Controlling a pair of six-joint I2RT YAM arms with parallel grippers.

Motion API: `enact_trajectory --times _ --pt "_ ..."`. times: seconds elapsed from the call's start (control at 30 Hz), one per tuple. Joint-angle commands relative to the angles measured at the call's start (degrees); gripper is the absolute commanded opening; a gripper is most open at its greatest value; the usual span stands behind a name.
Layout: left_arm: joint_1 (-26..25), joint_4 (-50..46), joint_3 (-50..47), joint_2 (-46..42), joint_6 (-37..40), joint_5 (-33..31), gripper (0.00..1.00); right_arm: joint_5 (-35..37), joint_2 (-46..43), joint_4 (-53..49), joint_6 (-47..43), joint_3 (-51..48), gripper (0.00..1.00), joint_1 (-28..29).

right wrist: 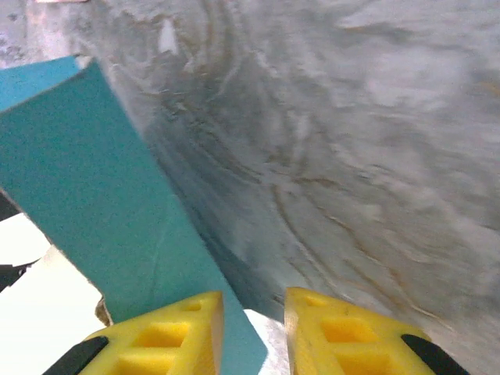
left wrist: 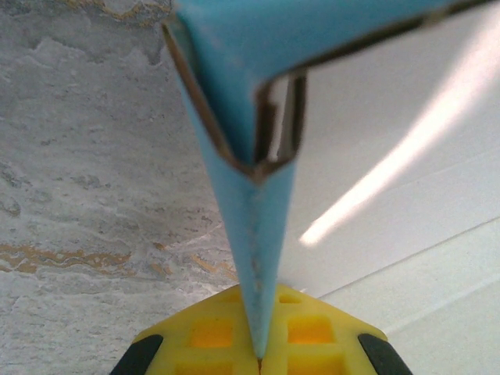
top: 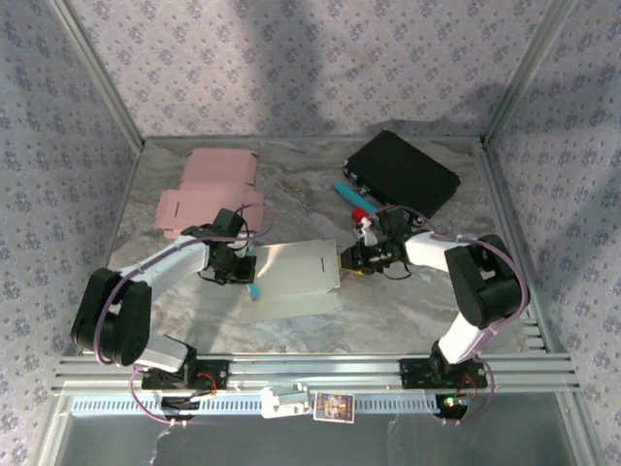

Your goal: Fold the paper box

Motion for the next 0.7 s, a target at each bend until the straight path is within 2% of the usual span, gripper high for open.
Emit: enact_trajectory --times 0.0,0.67 --pt "-0.3 -0.6 -0.2 0.0 0.3 -1.1 0.0 -2.4 0.0 3.4 1.1 0.4 0.29 0.4" --pt "-0.3 -1.0 0.6 0.6 0.9 -1.1 0.0 -2.6 0.7 3.4 0.5 2.2 0.3 3.8"
